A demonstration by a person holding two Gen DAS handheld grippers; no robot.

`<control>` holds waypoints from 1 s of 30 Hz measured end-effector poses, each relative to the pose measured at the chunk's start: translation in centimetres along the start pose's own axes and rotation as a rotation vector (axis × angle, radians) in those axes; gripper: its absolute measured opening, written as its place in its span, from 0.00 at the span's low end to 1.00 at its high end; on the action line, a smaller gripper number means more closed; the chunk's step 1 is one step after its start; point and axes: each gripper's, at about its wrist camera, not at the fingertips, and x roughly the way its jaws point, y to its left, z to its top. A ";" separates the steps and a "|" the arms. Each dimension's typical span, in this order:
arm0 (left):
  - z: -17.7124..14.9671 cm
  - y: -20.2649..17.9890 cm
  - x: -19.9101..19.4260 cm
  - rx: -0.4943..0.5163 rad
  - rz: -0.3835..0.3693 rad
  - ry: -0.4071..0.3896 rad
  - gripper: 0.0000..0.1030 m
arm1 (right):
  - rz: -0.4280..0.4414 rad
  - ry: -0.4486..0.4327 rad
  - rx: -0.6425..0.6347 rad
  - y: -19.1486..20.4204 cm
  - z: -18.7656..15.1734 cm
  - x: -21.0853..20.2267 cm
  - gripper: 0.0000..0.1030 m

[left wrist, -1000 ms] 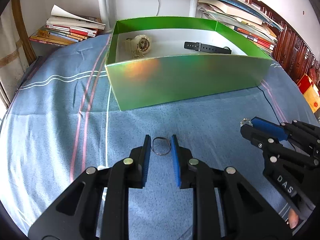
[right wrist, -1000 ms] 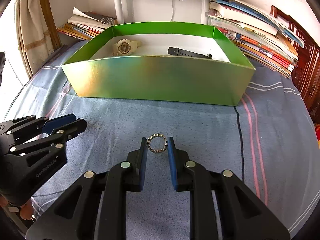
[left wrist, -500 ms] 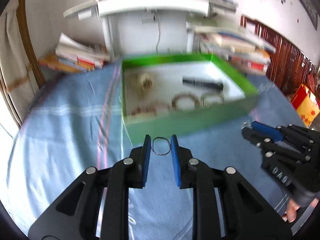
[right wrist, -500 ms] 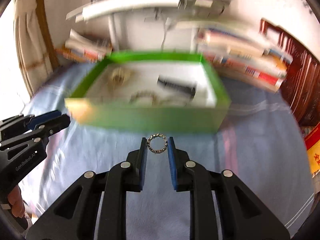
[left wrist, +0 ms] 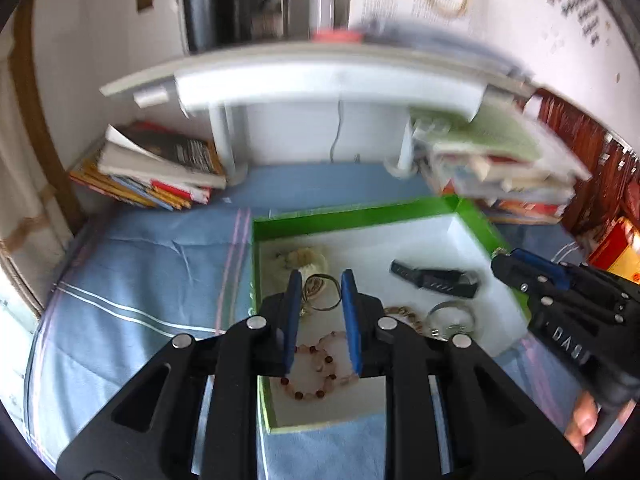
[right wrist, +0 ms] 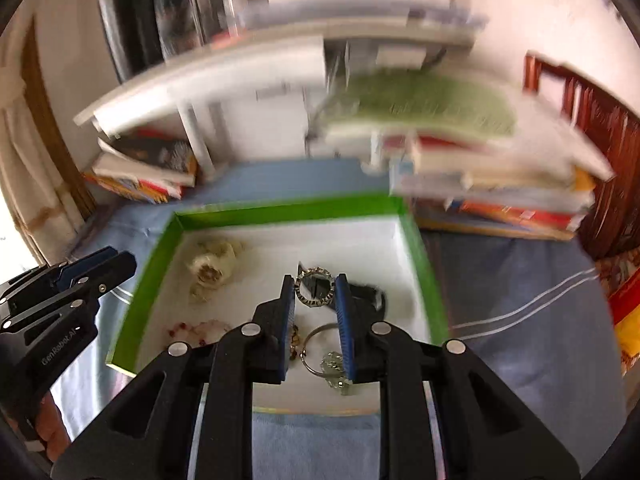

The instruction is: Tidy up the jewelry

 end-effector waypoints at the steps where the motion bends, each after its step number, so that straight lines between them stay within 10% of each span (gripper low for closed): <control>1: -0.2 0.1 1.0 -0.002 0.004 0.020 0.20 | -0.010 0.021 -0.005 0.1 -0.3 1.3 0.20; 7: -1.6 1.1 5.6 -0.027 0.044 0.116 0.21 | -0.017 0.075 -0.014 0.3 -1.2 4.2 0.21; 11: -2.0 1.3 5.2 -0.023 0.073 0.095 0.45 | -0.031 0.025 -0.009 -0.2 -1.4 2.1 0.45; 19: -4.3 0.1 -3.4 0.019 0.118 -0.089 0.72 | -0.067 -0.208 -0.003 -0.8 -4.6 -7.8 0.85; 30: -9.1 -1.6 -13.7 0.015 0.113 -0.293 0.94 | -0.074 -0.332 0.032 -0.9 -9.4 -15.5 0.97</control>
